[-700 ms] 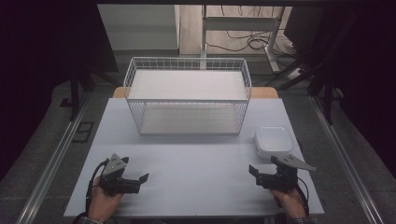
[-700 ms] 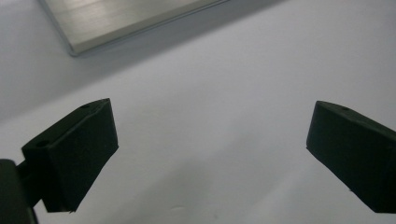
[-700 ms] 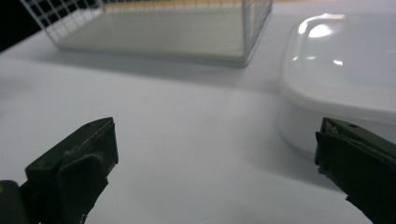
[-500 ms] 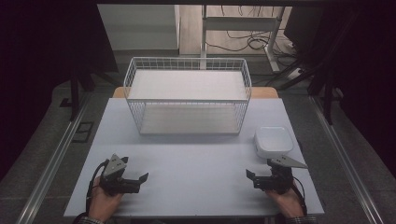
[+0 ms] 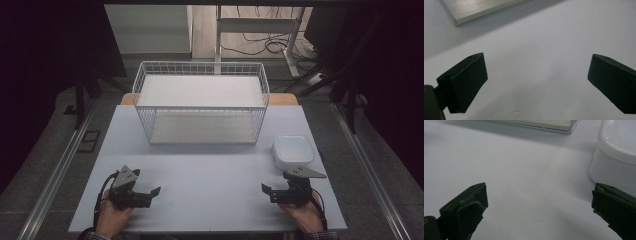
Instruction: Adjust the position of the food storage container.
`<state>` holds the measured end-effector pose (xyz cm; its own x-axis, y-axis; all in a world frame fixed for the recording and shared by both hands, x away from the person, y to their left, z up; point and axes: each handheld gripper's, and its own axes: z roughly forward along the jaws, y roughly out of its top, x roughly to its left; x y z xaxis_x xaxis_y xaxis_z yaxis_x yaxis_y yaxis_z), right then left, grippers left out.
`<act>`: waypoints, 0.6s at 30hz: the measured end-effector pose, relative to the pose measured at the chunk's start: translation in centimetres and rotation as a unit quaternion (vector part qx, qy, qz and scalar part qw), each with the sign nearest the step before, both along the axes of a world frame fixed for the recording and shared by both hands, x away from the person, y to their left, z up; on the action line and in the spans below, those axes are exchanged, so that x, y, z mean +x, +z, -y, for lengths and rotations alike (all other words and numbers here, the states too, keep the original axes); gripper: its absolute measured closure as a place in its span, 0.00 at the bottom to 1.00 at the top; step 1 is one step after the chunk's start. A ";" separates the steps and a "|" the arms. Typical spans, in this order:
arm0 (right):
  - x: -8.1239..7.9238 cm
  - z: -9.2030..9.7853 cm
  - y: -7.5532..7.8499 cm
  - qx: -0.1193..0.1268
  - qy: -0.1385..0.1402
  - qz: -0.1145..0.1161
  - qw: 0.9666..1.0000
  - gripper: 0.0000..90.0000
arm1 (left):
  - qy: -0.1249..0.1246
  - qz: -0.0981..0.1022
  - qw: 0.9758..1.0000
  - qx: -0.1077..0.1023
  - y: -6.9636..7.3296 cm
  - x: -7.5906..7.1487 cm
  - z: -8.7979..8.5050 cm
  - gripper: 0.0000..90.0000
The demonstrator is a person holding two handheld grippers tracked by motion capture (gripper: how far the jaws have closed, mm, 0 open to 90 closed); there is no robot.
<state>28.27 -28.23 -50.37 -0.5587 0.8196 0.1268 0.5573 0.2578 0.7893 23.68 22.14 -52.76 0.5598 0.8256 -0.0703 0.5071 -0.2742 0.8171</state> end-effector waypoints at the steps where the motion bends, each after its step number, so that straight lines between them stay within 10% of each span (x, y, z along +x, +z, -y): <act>1: 0.0 0.0 0.0 -0.001 0.001 -0.002 1.000 0.03 | -0.005 0.000 1.000 0.007 0.0 0.0 0.2 0.02; 18: 1.2 2.3 2.9 -0.019 -0.022 0.036 0.999 0.66 | -0.008 0.003 1.000 0.021 0.0 -0.1 0.5 0.02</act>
